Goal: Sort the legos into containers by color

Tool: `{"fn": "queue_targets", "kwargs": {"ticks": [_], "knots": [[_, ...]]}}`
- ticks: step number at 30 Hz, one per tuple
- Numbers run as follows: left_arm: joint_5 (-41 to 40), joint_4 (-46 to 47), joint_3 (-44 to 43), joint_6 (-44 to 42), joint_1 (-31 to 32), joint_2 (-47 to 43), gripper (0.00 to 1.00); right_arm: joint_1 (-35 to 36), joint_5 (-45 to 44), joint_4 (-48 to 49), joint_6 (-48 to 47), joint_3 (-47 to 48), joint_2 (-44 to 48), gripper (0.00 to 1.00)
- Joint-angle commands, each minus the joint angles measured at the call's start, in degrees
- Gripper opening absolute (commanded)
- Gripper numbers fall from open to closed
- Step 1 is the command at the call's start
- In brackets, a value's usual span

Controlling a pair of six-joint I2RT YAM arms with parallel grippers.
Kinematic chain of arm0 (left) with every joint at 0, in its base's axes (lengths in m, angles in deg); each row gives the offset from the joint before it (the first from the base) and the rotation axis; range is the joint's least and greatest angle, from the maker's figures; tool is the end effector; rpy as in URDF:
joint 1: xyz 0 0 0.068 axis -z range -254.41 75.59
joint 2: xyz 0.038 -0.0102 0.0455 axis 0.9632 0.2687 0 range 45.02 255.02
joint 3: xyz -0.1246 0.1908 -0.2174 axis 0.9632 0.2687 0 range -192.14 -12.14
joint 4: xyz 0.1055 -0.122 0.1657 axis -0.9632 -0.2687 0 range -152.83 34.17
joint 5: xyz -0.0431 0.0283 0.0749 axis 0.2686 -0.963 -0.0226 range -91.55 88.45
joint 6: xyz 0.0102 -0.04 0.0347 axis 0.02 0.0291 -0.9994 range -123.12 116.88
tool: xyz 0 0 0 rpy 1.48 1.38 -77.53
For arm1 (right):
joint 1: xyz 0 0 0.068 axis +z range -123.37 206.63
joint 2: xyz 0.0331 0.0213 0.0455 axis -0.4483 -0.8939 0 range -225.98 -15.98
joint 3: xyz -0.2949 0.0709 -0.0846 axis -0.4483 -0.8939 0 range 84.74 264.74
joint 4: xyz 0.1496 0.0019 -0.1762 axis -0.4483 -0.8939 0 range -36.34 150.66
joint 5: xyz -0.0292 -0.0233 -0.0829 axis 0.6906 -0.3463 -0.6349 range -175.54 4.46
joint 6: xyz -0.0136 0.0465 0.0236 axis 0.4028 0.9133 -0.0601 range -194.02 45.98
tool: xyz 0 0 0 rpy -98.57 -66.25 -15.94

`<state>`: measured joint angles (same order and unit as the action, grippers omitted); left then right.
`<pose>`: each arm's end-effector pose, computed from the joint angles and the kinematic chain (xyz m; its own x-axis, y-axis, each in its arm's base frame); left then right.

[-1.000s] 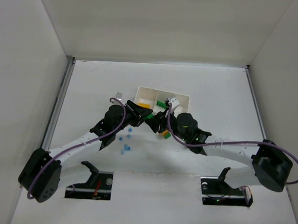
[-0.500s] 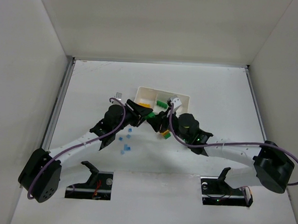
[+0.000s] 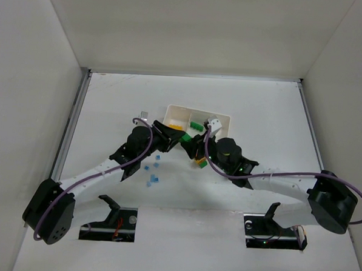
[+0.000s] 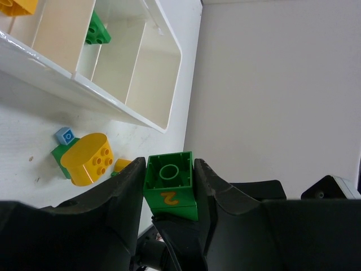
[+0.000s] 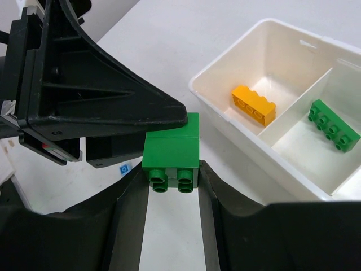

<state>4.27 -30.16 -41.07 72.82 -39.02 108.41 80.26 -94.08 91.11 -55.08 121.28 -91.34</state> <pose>0.1607 -0.1185 0.3008 -0.6685 -0.7089 -0.2251 0.0389 0.2689 -0.9624 0.1546 0.2009 0.3086 -0.3117 0.1179 -0.9429 -0.6427 0.7047 0.3006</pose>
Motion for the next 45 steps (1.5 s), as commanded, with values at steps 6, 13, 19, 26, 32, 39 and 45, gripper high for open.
{"fn": "queue_targets", "kwargs": {"ticks": [6, 13, 19, 26, 32, 39, 45], "knots": [[-0.6, 1.0, -2.4, 0.5, 0.6, 0.4, 0.20, 0.6, -3.4, 3.6, -2.2, -0.2, -0.6, 0.35], [-0.8, 1.2, -1.2, 0.3, -0.8, 0.0, 0.08, 0.6, -4.0, 4.2, -2.2, -0.8, 0.4, 0.36], [-0.4, 0.8, 0.4, -0.4, -4.8, -2.0, 0.06, 0.2, -3.2, 4.2, -1.4, -2.2, 3.2, 0.36], [0.4, -0.4, 1.5, -1.5, -9.2, -4.6, 0.07, -0.8, -2.6, 4.2, -1.2, -2.7, 4.1, 0.36], [0.4, -1.7, 1.2, -2.9, -10.3, -6.0, 0.07, -2.2, -2.3, 3.5, -0.7, -1.4, 3.3, 0.36], [-1.7, -2.1, -1.4, -6.1, -7.4, -5.5, 0.08, -8.0, -6.3, -2.0, -0.5, 7.1, -5.7, 0.39], [-4.9, -4.0, -4.6, -11.0, -5.2, -3.5, 0.09, -11.1, -8.3, -2.7, -0.8, 11.9, -12.2, 0.47]]}}
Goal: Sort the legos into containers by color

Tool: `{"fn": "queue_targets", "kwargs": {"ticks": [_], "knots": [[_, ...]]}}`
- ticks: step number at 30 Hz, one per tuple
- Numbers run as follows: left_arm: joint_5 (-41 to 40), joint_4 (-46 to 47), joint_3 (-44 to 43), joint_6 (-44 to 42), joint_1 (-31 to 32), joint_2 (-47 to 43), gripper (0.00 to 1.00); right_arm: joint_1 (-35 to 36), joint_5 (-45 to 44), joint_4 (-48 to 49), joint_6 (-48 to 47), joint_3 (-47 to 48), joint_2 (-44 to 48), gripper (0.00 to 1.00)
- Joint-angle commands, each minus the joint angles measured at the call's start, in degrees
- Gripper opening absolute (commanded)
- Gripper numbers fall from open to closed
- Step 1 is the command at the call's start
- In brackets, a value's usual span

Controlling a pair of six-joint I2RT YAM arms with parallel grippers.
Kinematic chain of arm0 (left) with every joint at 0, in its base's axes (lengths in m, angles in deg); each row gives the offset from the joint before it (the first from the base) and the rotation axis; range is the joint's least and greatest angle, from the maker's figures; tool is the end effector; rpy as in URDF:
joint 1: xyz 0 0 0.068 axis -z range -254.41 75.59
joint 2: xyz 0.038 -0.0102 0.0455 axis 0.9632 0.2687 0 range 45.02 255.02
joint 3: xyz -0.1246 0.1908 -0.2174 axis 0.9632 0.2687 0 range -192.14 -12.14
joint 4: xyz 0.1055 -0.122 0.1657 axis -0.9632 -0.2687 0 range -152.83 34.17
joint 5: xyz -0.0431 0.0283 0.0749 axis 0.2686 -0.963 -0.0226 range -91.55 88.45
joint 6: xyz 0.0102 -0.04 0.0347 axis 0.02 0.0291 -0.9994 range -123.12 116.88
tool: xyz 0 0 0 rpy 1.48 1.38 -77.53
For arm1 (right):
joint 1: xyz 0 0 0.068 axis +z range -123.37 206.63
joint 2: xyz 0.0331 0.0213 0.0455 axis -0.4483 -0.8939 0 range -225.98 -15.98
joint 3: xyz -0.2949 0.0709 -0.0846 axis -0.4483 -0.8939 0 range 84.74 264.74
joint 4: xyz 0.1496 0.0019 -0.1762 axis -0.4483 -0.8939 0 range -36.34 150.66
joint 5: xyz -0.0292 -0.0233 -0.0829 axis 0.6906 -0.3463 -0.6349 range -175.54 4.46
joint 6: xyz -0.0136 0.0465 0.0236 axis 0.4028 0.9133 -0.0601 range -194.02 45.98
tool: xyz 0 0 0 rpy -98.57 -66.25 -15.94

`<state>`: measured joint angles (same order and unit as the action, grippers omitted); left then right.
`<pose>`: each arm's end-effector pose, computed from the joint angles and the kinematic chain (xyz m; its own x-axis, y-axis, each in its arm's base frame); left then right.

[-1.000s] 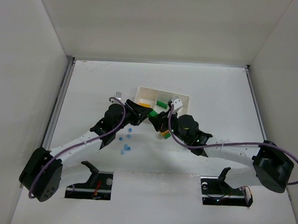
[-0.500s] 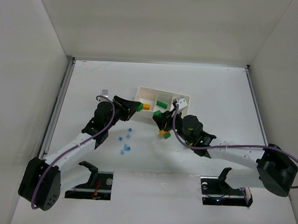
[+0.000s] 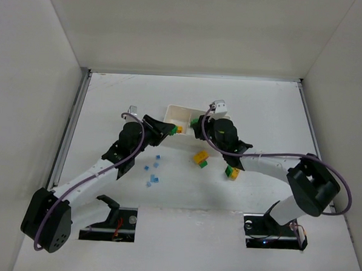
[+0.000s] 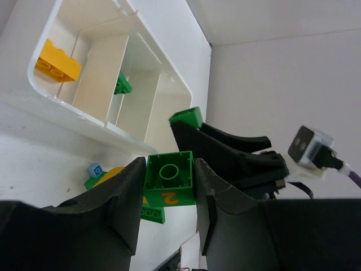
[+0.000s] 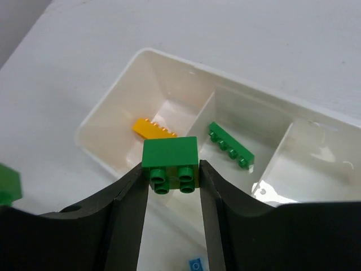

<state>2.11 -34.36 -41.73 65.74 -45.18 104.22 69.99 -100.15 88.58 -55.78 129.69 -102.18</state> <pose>0.1608 -0.0925 0.3092 -0.5506 -0.7585 -0.3486 0.0803 0.3675 -0.9265 0.2275 0.2024 0.3003 -0.3111 0.1226 -0.9424 -0.4089 0.8779 0.2492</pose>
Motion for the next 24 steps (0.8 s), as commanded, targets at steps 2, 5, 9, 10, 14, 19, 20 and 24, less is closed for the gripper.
{"fn": "queue_targets", "kwargs": {"ticks": [2, 5, 9, 10, 14, 19, 20, 24], "knots": [[-3.7, 0.2, -4.9, -5.2, 1.7, 2.1, 0.09, -1.9, -2.4, -0.2, 0.7, 3.8, -2.2, 0.54], [-5.2, 0.2, -6.2, -6.8, 2.6, 4.1, 0.09, -2.7, -1.9, -0.2, 1.4, 4.0, -2.4, 0.70], [-6.6, 0.6, -8.5, -8.6, 3.6, 7.4, 0.09, -2.8, -2.9, -0.5, 1.4, 2.7, 0.3, 0.76], [-6.9, 0.8, -9.2, -9.2, 3.9, 8.4, 0.09, -2.8, -3.6, -0.6, 1.4, 1.8, 1.7, 0.75], [-8.2, 0.8, -13.4, -12.4, 5.3, 13.8, 0.10, -2.5, -7.6, -1.3, 2.7, -4.7, 9.2, 0.57], [-11.3, 0.2, -20.2, -18.4, 7.9, 22.2, 0.11, -1.1, -8.4, -4.9, 7.1, -12.4, 18.2, 0.43], [-12.0, 0.2, -21.6, -19.9, 8.4, 24.0, 0.12, -0.9, -8.5, -5.7, 7.9, -13.6, 19.5, 0.44], [-14.0, -1.3, -27.2, -23.0, 9.3, 30.9, 0.16, 1.7, -8.0, -10.7, 9.6, -15.6, 22.3, 0.55]]}}
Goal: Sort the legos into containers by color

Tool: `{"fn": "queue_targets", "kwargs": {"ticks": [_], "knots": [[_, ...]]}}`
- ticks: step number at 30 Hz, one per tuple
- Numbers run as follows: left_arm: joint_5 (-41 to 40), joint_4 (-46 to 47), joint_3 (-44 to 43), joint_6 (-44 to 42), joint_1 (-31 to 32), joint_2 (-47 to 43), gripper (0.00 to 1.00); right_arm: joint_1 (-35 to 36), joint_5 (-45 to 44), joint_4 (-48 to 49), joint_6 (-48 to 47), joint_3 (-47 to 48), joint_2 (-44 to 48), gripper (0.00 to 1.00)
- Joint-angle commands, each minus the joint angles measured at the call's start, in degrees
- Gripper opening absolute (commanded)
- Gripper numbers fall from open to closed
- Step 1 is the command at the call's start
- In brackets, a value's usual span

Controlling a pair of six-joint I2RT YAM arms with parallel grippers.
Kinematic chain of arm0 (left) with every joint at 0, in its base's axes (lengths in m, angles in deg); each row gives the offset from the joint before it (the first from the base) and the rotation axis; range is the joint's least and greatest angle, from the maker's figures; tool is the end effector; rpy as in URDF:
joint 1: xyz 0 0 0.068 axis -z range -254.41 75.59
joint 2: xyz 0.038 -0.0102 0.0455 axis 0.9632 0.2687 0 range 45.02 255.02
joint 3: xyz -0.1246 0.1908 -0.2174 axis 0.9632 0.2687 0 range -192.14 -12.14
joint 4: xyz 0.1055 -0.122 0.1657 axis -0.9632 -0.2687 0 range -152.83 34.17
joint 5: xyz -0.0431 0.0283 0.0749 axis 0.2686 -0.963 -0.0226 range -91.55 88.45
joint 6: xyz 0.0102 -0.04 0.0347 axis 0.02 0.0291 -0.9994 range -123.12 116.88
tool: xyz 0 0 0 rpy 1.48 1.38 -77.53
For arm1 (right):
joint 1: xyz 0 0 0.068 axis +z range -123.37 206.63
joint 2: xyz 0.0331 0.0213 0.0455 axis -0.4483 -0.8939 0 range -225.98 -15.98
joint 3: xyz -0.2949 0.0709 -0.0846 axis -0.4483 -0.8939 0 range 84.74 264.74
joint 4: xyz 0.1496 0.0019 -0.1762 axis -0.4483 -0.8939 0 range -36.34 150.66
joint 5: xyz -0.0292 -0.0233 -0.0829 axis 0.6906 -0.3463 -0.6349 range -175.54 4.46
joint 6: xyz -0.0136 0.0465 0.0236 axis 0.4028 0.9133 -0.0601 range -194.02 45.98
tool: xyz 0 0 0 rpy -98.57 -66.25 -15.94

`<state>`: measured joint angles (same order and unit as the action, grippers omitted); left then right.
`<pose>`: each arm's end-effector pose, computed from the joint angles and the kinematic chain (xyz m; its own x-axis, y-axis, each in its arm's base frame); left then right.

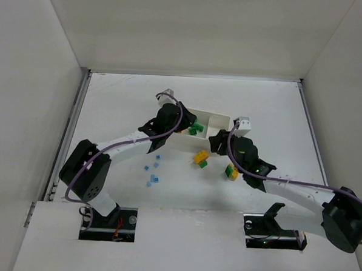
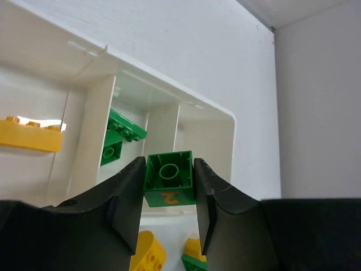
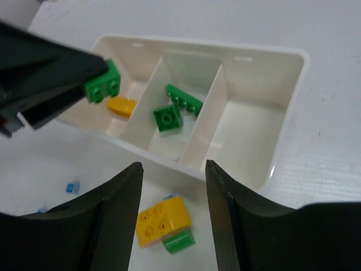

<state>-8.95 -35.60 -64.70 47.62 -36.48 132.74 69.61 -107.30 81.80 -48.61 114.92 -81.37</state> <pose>0.2566 -0.1941 0.3192 -0.5247 -0.5645 -0.6372 0.1663 0.6661 -0.7271 0.1583 0.1294 0.2935 -0.3193 0.2470 -0.9149 -0.2579 0.9063 0.3347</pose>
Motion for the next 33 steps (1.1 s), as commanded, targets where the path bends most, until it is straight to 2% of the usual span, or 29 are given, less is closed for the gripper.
{"fn": "queue_targets", "kwargs": {"ticks": [1, 3, 7, 10, 16, 24, 28, 33], "knots": [[-3.1, -0.4, -5.4, -5.2, 0.7, 3.8, 0.17, 3.2, -0.9, -5.0, 2.5, -0.8, 1.7, 0.59], [-3.1, -1.2, -7.6, -6.1, 0.9, 6.2, 0.23, 5.9, -0.9, -6.8, 2.2, -0.7, 1.5, 0.70], [-3.2, -3.1, -10.6, -7.2, 1.1, 8.6, 0.42, 9.1, -0.7, -8.0, 1.9, -0.1, -0.4, 0.89], [-3.2, -3.5, -10.6, -7.7, 1.2, 7.3, 0.48, 10.6, 0.3, -8.6, 1.7, 0.7, -3.0, 1.00], [-3.2, -4.2, -6.1, -8.0, 0.3, -0.6, 0.49, 10.8, 2.4, -11.9, 1.0, 4.4, -6.3, 1.00], [-3.2, -6.5, 6.4, -7.1, -1.8, -17.6, 0.50, 9.7, 5.0, -17.3, 0.1, 11.1, -13.5, 1.00], [-2.6, -9.3, 11.2, -5.8, -3.9, -25.0, 0.50, 9.0, 4.4, -23.1, 0.2, 14.0, -14.6, 1.00], [-2.4, -9.3, 14.7, -4.5, -4.5, -29.4, 0.50, 8.2, 5.0, -28.6, -2.2, 17.1, -17.2, 1.00]]}}
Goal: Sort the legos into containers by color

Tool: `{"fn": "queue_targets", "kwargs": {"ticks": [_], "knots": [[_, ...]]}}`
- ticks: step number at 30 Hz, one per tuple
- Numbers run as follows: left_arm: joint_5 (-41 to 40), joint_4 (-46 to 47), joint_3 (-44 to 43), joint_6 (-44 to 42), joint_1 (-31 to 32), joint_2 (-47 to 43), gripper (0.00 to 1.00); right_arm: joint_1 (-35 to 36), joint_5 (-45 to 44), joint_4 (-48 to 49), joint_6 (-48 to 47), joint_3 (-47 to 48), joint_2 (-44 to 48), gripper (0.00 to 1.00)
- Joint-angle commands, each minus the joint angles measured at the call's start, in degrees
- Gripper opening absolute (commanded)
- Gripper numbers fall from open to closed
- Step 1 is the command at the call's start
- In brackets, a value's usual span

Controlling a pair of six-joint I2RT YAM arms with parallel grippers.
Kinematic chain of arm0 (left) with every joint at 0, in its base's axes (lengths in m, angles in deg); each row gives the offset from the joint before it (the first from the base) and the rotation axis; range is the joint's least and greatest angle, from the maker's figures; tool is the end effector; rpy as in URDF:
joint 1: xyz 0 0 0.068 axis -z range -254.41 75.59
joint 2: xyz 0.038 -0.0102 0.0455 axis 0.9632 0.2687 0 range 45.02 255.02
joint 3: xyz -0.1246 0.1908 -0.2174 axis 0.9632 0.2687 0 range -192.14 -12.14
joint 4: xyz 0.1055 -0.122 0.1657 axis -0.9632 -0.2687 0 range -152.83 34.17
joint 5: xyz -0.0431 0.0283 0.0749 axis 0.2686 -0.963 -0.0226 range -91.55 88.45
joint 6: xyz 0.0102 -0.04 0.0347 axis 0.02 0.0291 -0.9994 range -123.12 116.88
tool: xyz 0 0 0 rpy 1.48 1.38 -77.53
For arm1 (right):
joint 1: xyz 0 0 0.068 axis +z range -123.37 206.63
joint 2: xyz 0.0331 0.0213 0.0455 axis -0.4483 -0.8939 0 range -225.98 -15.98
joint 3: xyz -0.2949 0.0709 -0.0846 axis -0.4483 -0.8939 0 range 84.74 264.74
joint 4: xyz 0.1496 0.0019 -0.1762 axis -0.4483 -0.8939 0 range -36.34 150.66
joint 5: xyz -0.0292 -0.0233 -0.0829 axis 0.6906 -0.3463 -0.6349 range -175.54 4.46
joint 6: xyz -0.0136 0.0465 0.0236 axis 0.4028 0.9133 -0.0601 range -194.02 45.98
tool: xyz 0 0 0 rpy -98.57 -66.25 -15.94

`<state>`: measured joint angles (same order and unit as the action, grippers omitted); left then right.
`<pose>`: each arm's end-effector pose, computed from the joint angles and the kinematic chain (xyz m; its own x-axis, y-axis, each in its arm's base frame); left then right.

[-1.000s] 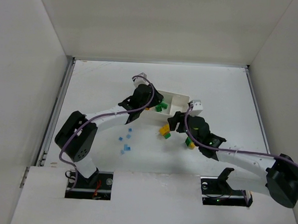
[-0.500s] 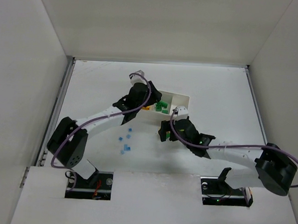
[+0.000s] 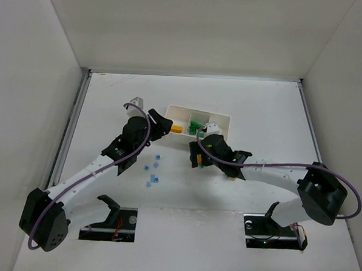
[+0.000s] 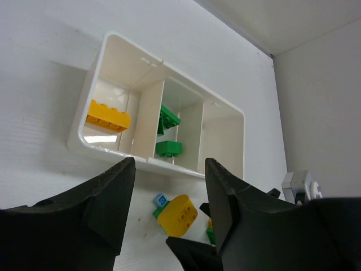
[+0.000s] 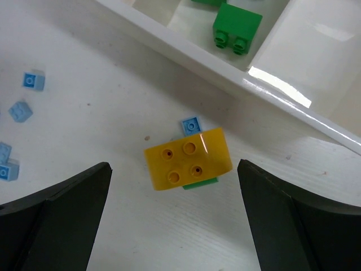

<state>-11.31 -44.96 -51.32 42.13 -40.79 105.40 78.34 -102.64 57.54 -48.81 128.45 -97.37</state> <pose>0.1660 -0.1030 0.3403 -0.3941 -0.5784 -0.7142 0.1803 0.7133 -0.6772 0.1697 0.1980 0.2645 -0.6270 -0.1373 -0.7668 -0.3814 0.9124 0.1485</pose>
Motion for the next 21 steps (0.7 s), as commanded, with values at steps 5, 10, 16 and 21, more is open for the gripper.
{"fn": "queue_targets", "kwargs": {"ticks": [5, 10, 16, 21], "knots": [[0.6, -0.1, 2.4, 0.5, -1.0, -3.9, 0.50, -1.0, 0.1, -5.6, -2.6, 5.6, -4.6, 1.00], [3.0, -0.2, 4.2, 1.1, -1.3, -6.1, 0.50, -1.7, 0.1, -5.8, -3.3, 7.6, -8.3, 1.00], [3.8, -1.8, 6.6, 1.9, -1.1, -9.0, 0.50, -1.4, -3.0, -4.1, -2.5, 7.1, -7.9, 0.82], [3.9, -4.7, 8.3, 1.6, 0.2, -10.5, 0.52, -0.9, -3.6, -2.4, -1.5, 6.0, -6.2, 0.62]]}}
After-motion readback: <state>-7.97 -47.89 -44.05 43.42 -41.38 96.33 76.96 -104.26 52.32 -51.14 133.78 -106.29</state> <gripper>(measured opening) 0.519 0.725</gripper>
